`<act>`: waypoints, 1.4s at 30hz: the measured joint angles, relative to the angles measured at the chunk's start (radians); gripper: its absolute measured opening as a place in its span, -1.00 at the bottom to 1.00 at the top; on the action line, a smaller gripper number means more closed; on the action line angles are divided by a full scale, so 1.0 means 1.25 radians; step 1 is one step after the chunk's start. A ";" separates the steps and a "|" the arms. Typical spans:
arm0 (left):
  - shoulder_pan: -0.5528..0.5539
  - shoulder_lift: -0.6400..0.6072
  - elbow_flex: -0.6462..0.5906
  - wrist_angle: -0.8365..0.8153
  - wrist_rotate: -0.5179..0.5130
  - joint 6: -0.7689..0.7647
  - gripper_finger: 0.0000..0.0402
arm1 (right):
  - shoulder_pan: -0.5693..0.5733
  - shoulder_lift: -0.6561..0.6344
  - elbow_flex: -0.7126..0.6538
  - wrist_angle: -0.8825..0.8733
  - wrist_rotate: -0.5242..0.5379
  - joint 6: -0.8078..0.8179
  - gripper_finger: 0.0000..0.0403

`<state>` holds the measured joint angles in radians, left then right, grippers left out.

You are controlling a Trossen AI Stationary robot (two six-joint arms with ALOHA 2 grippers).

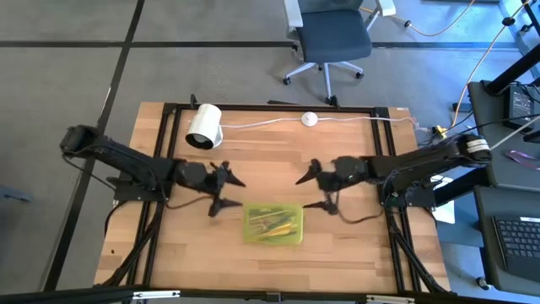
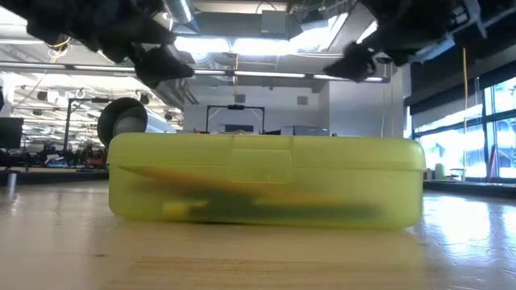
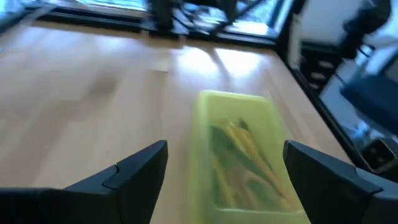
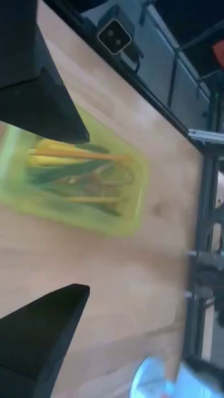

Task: Pick & place school supplies into a supply box
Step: Return to Home Position

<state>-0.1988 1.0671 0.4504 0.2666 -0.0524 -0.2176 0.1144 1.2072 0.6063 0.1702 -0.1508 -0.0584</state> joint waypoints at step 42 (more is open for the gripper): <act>0.257 -0.711 -0.354 -0.172 -0.164 -0.126 0.55 | -0.162 -0.941 -0.428 -0.194 0.146 0.273 0.94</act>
<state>0.1221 0.1783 0.0082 0.0512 -0.2580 -0.3754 -0.0887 0.0311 0.0719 -0.0723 0.0312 0.2825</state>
